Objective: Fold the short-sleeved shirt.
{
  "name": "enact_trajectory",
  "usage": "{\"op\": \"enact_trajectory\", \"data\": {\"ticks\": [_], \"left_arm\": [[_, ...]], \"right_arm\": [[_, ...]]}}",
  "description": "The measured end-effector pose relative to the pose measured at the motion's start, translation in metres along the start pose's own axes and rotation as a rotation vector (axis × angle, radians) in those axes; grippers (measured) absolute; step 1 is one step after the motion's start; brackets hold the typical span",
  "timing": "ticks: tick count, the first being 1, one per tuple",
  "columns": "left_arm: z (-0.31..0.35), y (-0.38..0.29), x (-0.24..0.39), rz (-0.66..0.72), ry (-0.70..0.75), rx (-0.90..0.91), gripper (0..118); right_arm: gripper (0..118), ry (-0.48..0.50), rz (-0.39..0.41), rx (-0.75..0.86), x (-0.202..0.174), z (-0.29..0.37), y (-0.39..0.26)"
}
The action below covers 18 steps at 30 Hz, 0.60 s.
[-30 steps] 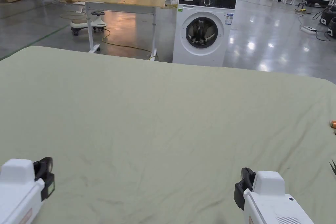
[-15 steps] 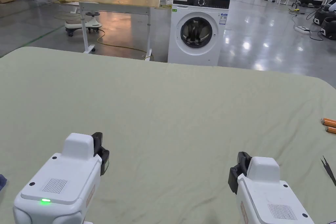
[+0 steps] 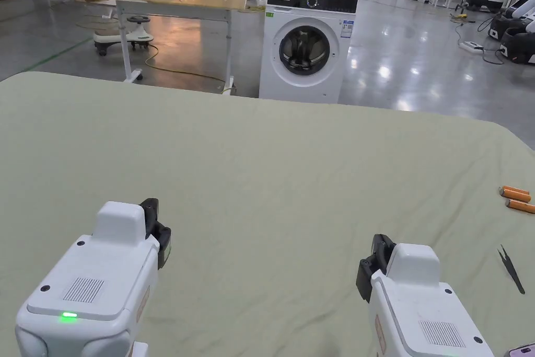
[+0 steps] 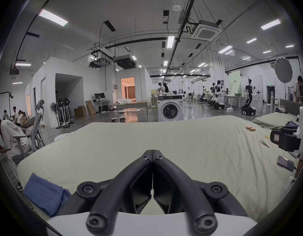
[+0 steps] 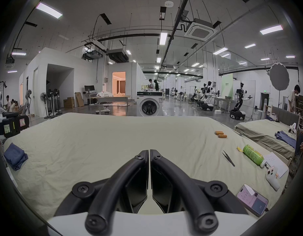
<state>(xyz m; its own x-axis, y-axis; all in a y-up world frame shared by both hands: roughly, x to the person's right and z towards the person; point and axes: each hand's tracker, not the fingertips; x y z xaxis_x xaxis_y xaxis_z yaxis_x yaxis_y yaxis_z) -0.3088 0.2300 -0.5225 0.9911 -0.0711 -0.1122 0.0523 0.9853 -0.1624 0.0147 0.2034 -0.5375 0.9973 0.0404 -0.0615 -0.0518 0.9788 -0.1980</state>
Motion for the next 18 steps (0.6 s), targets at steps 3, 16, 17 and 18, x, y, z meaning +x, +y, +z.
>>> {"op": "enact_trajectory", "data": {"ticks": [3,16,17,18], "left_arm": [[0.0006,-0.0007,-0.0012,0.004,0.006,0.003,0],[-0.0026,0.0006,-0.0041,-0.001,0.006,0.014,0],[-0.0027,0.0001,-0.0023,-0.009,0.013,0.015,0],[-0.0033,-0.0001,-0.0009,-0.014,0.016,0.011,0]], "right_arm": [[1,0.004,0.013,0.01,-0.0035,0.002,0.0008],[1,-0.002,0.007,0.012,-0.0071,0.0,0.0005],[1,-0.005,0.009,0.013,-0.0078,-0.0002,0.0004],[1,-0.005,0.01,0.013,-0.0077,-0.0009,0.0]]}}
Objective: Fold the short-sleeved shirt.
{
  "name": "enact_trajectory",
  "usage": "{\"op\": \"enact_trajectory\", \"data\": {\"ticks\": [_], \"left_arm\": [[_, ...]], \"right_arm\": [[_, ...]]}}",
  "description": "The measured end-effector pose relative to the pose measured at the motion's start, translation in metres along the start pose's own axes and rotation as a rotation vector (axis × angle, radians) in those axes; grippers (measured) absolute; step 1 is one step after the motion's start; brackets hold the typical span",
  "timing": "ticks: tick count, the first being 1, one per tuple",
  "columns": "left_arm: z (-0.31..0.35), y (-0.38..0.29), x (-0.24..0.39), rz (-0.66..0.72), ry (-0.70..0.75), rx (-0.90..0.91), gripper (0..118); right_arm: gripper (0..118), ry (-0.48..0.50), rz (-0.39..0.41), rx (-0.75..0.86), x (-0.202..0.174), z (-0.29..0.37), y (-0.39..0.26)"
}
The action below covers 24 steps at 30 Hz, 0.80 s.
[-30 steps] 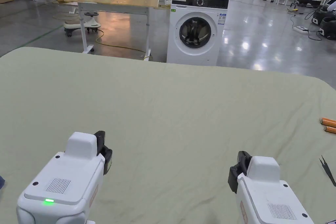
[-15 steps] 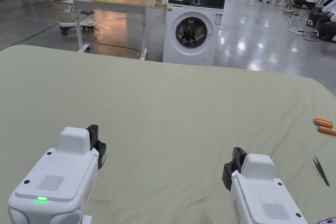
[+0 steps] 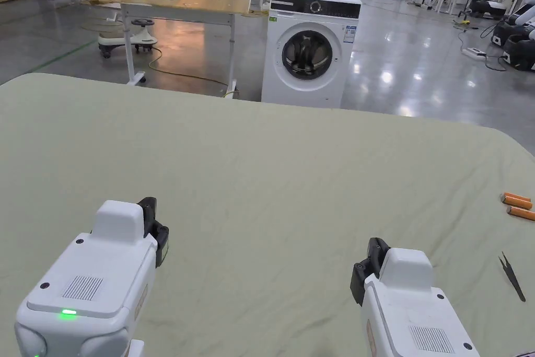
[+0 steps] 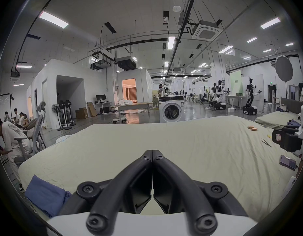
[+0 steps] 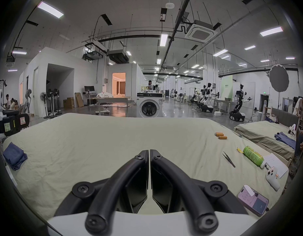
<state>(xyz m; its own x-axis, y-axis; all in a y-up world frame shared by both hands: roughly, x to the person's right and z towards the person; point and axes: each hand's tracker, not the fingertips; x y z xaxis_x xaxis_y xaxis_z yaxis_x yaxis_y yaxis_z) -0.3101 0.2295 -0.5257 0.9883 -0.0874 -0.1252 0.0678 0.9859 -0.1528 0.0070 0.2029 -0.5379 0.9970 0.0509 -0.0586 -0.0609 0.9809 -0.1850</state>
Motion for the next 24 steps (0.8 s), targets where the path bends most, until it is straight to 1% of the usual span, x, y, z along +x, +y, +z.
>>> {"op": "enact_trajectory", "data": {"ticks": [2,6,7,8,9,10,11,12,13,14,16,18,20,24], "left_arm": [[-0.001,0.0,0.0,0.007,-0.005,-0.005,0],[-0.005,-0.001,0.002,0.014,0.006,-0.011,0],[-0.005,-0.001,0.002,0.013,0.007,-0.011,2],[-0.006,-0.001,0.003,0.011,0.01,-0.015,11],[-0.006,-0.002,0.002,0.016,0.012,-0.011,23],[-0.007,-0.003,0.001,0.027,0.013,0.0,41],[-0.007,-0.004,0.0,0.032,0.016,0.008,66],[-0.006,-0.005,0.0,0.036,0.031,0.018,79],[-0.006,-0.006,-0.001,0.038,0.04,0.031,85],[-0.006,-0.006,-0.003,0.037,0.042,0.036,88],[-0.007,-0.006,-0.007,0.041,0.044,0.039,89],[-0.007,-0.006,-0.011,0.047,0.039,0.044,92],[-0.007,-0.006,-0.014,0.057,0.043,0.047,95],[-0.008,-0.004,-0.019,0.068,0.061,0.036,96]], "right_arm": [[2,0.004,-0.004,0.0,-0.001,-0.001,0.0],[6,-0.005,0.021,0.016,-0.003,-0.001,0.0],[11,-0.002,0.016,0.015,-0.003,-0.002,0.0],[25,0.0,0.01,0.016,-0.002,-0.003,0.0],[43,-0.003,0.006,0.02,-0.002,-0.003,0.0],[64,-0.011,0.007,0.024,-0.002,-0.004,0.0],[81,-0.014,0.005,0.028,-0.002,-0.004,0.001],[88,-0.018,0.002,0.041,0.0,-0.004,0.0],[91,-0.021,0.002,0.051,0.001,-0.003,0.001],[93,-0.026,0.005,0.059,0.001,-0.003,0.001],[97,-0.038,0.011,0.07,0.001,-0.002,0.002],[101,-0.042,0.009,0.078,0.002,-0.001,0.004],[102,-0.046,0.0,0.083,0.003,-0.001,0.006],[105,-0.056,-0.001,0.09,0.003,-0.004,0.01]]}}
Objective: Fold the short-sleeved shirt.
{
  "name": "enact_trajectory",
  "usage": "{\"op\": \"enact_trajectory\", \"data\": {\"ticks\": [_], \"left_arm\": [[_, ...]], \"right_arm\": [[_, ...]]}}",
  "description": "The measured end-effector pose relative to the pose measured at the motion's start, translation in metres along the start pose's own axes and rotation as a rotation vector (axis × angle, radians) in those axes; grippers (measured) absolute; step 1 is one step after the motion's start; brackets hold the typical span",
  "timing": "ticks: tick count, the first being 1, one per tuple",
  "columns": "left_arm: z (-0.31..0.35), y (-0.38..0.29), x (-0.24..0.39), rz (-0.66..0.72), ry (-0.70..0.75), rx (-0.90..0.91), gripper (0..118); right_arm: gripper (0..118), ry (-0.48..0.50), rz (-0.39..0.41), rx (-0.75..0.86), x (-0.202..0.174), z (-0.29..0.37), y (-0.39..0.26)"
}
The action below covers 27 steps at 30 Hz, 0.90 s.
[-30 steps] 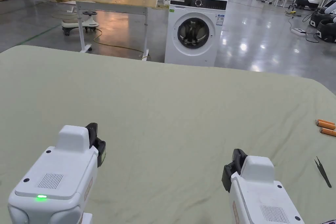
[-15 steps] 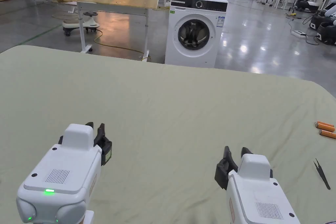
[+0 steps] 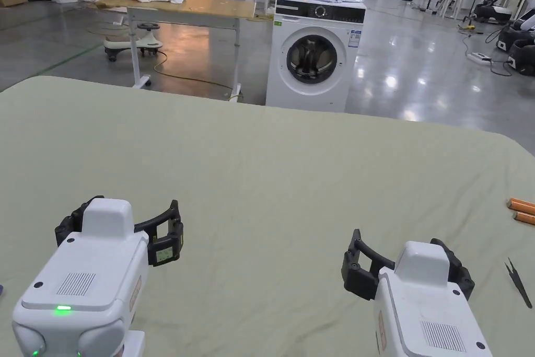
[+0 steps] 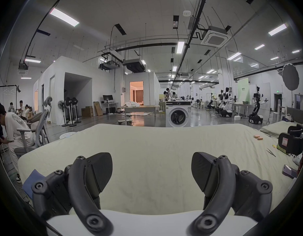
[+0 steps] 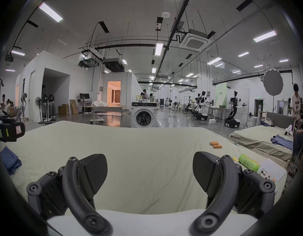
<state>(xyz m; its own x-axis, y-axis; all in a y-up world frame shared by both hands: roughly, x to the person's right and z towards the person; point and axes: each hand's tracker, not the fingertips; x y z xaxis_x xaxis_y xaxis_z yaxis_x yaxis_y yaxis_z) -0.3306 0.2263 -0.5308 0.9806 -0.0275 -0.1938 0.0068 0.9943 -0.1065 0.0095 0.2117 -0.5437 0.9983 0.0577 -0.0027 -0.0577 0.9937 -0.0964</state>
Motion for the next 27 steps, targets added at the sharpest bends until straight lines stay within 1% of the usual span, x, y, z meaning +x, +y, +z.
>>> {"op": "enact_trajectory", "data": {"ticks": [2,5,6,9,11,14,17,20,22,24,27], "left_arm": [[-0.001,0.002,-0.002,0.004,0.0,-0.013,96],[0.0,0.002,-0.004,0.003,0.001,-0.014,97],[-0.001,0.001,-0.005,0.002,0.001,-0.011,98],[-0.001,0.001,-0.006,0.006,-0.014,-0.011,101],[-0.001,0.001,-0.007,0.012,-0.031,-0.015,101],[-0.002,0.0,-0.006,0.013,-0.036,-0.017,101],[-0.003,0.0,-0.005,0.025,-0.029,-0.016,101],[-0.006,0.0,-0.004,0.041,-0.013,-0.023,103],[-0.007,0.001,-0.004,0.051,0.006,-0.027,104],[-0.008,0.001,-0.004,0.05,0.016,-0.031,104],[-0.009,0.001,-0.005,0.05,0.028,-0.031,104]], "right_arm": [[108,0.022,-0.007,0.004,0.0,-0.002,0.001],[108,0.05,-0.03,-0.011,0.001,-0.006,0.003],[108,0.045,-0.031,-0.015,-0.001,-0.007,0.004],[108,-0.007,0.012,-0.023,-0.007,-0.012,0.002],[108,0.013,0.0,-0.018,-0.006,-0.013,0.001],[108,0.067,-0.063,-0.056,-0.003,-0.019,0.001],[108,0.043,-0.075,-0.084,-0.005,-0.021,0.005],[108,0.044,-0.085,-0.093,-0.007,-0.022,0.007],[108,0.045,-0.123,-0.131,-0.007,-0.025,0.011],[108,0.024,-0.157,-0.166,-0.006,-0.027,0.015],[108,0.024,-0.2,-0.184,-0.002,-0.029,0.019]]}}
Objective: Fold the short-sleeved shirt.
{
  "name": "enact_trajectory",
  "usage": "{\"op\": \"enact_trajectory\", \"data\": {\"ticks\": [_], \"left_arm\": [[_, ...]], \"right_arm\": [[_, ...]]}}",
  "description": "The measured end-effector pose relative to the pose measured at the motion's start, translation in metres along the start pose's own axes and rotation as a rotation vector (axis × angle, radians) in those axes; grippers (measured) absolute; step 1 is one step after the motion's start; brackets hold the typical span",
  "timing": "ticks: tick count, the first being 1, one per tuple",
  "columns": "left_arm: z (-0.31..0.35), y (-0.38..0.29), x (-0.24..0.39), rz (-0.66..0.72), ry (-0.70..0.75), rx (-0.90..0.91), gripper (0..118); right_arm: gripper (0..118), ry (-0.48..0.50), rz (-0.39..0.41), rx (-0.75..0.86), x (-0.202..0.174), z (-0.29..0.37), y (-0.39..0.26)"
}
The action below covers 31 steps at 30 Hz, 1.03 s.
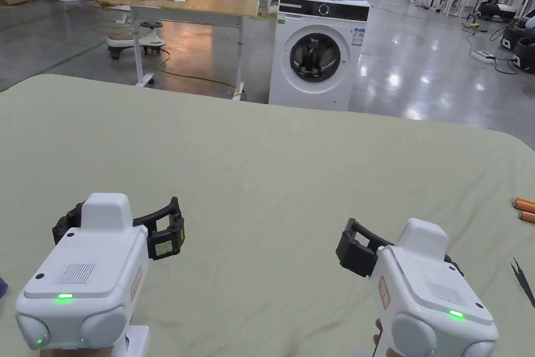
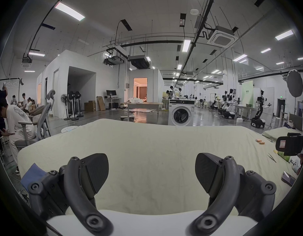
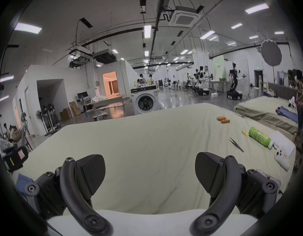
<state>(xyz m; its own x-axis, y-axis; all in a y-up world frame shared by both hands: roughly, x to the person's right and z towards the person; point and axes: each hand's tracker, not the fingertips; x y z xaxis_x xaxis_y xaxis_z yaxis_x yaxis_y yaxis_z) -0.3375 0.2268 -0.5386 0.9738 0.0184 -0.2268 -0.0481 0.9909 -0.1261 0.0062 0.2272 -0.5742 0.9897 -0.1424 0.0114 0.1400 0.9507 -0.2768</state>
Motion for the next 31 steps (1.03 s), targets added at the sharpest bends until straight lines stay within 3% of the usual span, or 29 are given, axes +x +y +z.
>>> {"op": "enact_trajectory", "data": {"ticks": [4,10,15,20,31], "left_arm": [[0.001,0.002,0.0,-0.001,0.003,0.009,104],[0.002,0.006,0.001,-0.003,-0.014,0.017,106],[0.002,0.006,0.004,0.007,-0.024,0.009,106],[0.003,0.005,0.005,0.02,-0.036,-0.007,106],[0.011,0.005,0.0,0.045,-0.038,-0.026,106]], "right_arm": [[108,-0.014,-0.055,-0.048,0.002,-0.003,0.007],[108,-0.077,0.003,-0.078,-0.003,-0.009,0.011],[108,-0.071,-0.013,-0.103,0.0,-0.013,0.012],[108,-0.086,0.035,-0.089,-0.001,-0.012,0.009],[108,-0.132,0.062,-0.099,0.0,-0.013,0.006]]}}
